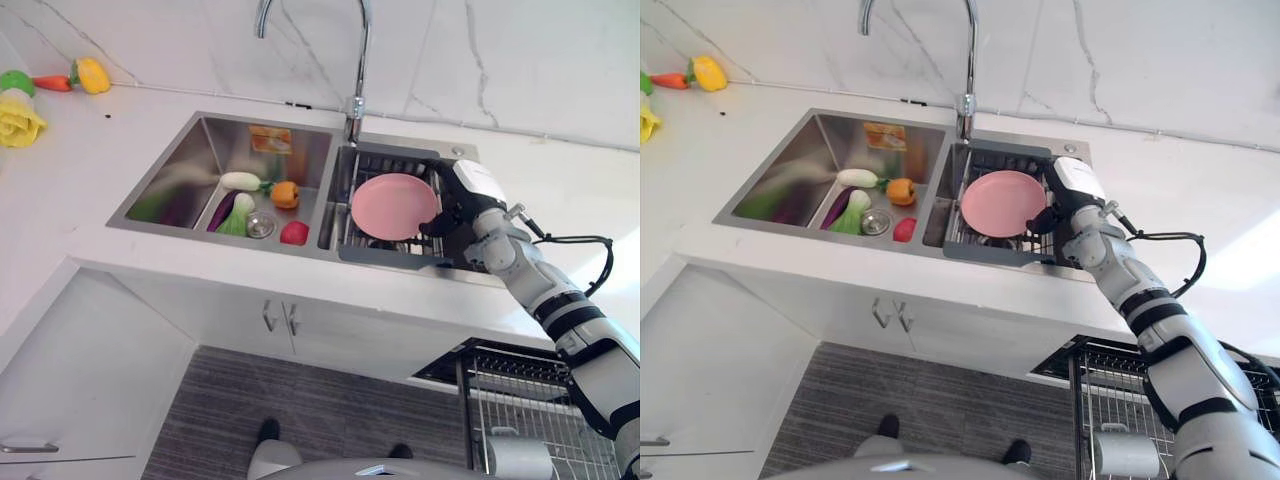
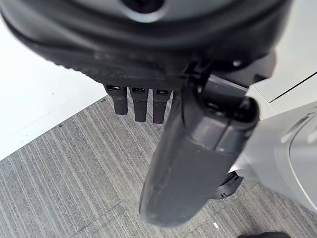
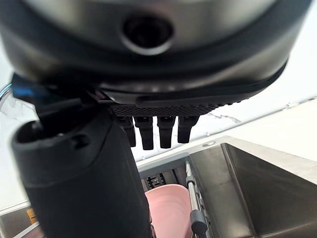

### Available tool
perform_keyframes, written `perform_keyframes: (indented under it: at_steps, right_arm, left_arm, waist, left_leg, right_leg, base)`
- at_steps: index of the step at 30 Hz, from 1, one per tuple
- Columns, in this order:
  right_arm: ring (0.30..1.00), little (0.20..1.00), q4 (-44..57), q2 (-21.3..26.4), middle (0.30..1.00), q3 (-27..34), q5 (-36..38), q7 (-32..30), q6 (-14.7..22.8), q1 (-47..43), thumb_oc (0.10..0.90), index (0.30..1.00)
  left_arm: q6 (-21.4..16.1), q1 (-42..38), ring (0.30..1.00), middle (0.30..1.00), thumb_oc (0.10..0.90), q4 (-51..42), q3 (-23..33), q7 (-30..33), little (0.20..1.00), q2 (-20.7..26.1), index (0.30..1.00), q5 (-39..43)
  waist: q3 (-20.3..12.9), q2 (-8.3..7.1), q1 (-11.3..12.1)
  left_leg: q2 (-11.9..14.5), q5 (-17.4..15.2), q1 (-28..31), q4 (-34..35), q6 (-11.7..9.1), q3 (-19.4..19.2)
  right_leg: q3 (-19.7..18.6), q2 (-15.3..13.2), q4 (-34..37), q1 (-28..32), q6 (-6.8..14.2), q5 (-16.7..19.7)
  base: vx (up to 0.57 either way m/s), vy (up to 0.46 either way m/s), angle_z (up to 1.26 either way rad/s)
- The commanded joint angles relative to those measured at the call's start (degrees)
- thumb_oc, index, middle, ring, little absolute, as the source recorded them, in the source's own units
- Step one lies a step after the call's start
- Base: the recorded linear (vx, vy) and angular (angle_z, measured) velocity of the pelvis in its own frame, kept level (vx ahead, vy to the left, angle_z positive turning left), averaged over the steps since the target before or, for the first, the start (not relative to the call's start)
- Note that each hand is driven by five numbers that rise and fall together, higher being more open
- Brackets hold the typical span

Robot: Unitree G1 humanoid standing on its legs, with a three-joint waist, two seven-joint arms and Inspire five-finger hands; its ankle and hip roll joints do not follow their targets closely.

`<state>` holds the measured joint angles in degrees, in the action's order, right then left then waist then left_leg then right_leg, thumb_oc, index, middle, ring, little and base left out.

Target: Place the dishes in the dishwasher.

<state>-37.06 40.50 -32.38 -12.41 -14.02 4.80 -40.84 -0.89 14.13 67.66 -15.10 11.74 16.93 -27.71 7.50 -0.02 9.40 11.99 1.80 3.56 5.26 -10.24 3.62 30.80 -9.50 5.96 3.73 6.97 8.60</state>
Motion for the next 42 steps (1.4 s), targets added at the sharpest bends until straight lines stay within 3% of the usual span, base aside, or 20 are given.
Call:
perform_keyframes:
  at_steps: [1, 8, 16, 42]
  right_arm:
    - [0.900, 0.900, 0.4, 2.6, 0.900, -0.3, -1.2, -4.4, 1.4, -10.8, 0.800, 0.900]
    - [0.900, 0.900, 2.8, 2.3, 0.900, 2.4, -0.3, -5.5, 1.3, -8.6, 0.800, 0.900]
    - [0.900, 0.900, 12.9, 0.5, 0.900, 12.8, 2.2, -9.1, 1.7, 0.3, 0.800, 0.900]
    - [0.900, 0.900, 15.9, 0.7, 0.900, 15.1, 1.8, -6.8, 1.5, 6.6, 0.800, 0.900]
  left_arm:
    - [-0.2, -2.6, 0.900, 0.900, 0.800, 1.9, -6.0, 1.3, 0.900, 2.7, 0.900, -1.2]
    - [-0.1, -2.5, 0.900, 0.900, 0.800, 1.5, -5.6, 1.4, 0.900, 2.6, 0.900, -1.1]
    - [0.6, -2.8, 0.900, 0.900, 0.800, 0.6, -3.4, 1.5, 0.900, 2.6, 0.900, -1.4]
    - [1.0, -2.3, 0.900, 0.900, 0.800, 0.3, -1.7, 0.6, 0.900, 2.5, 0.900, -1.0]
  waist:
    - [-0.1, -1.06, 2.0]
    - [0.1, -0.90, 1.9]
    - [0.1, -0.39, 0.7]
    - [0.2, -0.49, -0.4]
  left_leg:
    - [-0.7, -3.1, -0.2, -0.4, 2.4, -1.2]
    - [-0.8, -3.4, 0.1, -0.4, 2.6, -1.4]
    - [-1.0, -4.1, 0.9, -0.3, 3.1, -2.0]
    - [-1.3, -5.1, 2.3, -0.4, 3.5, -3.0]
  right_leg:
    - [-1.5, -2.5, -1.8, 1.6, 2.3, -6.6]
    - [-1.9, -2.8, -1.8, 1.5, 2.5, -6.4]
    - [-2.8, -2.9, -1.9, 1.4, 2.4, -6.5]
    - [-3.5, -3.1, -2.0, 1.9, 2.5, -6.7]
  base:
    - [0.02, -0.004, 0.03]
    - [0.00, 0.000, 0.00]
    - [0.00, 0.000, 0.00]
    - [0.00, 0.000, -0.01]
